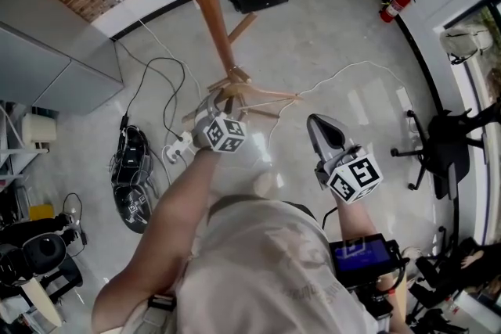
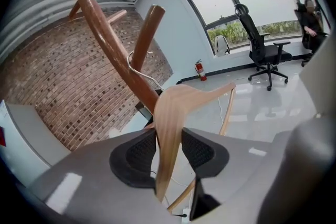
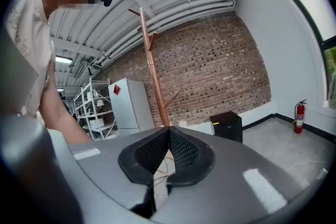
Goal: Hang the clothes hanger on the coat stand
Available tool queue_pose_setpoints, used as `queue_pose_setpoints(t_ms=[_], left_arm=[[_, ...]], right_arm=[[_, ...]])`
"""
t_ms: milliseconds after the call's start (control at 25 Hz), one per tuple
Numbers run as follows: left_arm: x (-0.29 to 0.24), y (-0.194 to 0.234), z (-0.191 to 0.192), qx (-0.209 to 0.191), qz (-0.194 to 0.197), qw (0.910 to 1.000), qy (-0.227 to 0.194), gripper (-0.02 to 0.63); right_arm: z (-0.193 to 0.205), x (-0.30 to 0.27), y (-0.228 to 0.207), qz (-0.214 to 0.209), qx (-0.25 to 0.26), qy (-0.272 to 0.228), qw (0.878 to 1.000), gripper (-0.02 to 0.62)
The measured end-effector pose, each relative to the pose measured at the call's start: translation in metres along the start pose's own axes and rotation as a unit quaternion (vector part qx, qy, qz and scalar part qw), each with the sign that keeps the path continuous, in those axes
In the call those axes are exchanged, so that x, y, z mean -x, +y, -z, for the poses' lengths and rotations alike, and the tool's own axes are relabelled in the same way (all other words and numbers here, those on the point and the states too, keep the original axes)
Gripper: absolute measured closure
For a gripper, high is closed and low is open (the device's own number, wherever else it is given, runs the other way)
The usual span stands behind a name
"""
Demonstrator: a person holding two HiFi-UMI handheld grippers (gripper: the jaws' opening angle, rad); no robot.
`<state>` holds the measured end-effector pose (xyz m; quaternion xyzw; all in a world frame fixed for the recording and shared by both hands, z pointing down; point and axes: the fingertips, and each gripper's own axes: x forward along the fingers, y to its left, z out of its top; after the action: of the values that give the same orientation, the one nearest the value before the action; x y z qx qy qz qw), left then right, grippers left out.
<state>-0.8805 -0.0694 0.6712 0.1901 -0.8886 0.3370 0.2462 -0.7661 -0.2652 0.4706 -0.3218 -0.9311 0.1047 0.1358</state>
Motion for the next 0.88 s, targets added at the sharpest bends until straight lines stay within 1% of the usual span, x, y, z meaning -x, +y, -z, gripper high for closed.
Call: queue_pose_setpoints(t_ms=[200,280,400,520,640,720,800,880], left_arm=[[-0.001,0.005,0.012,0.010,0.002,0.9999,0.009,0.449],[0.004,0.004,0.014,0.021,0.004,0.9998,0.005,0.449],[0.009,0.002,0.009,0.037,0.012,0.9992,-0.005,0.445],[0.022,0.019,0.019,0.052,0.017,0.9985,-0.002,0.440],[0.052,0.038,0.014,0.078,0.015,0.9968,-0.006,0.442],[0.074,0.038,0.015,0.106,0.023,0.9940,-0.012,0.456],[0.096,0.034,0.019,0.145,0.039,0.9884,-0.021,0.474],[0.118,0.030,0.022,0.182,0.062,0.9805,-0.038,0.500]], right_arm=[[0.004,0.002,0.006,0.002,-0.002,-0.002,1.000,0.581],[0.005,0.006,0.009,0.003,-0.001,-0.005,1.000,0.581],[0.003,0.007,0.002,0.005,-0.001,-0.013,1.000,0.581],[0.000,-0.008,0.008,0.001,-0.006,-0.020,1.000,0.581],[-0.011,-0.017,0.022,-0.004,-0.010,-0.030,0.999,0.581],[-0.014,-0.018,0.030,-0.006,-0.012,-0.038,0.999,0.581],[-0.013,-0.022,0.041,-0.005,-0.013,-0.043,0.999,0.581],[-0.011,-0.027,0.053,-0.004,-0.014,-0.048,0.999,0.581]])
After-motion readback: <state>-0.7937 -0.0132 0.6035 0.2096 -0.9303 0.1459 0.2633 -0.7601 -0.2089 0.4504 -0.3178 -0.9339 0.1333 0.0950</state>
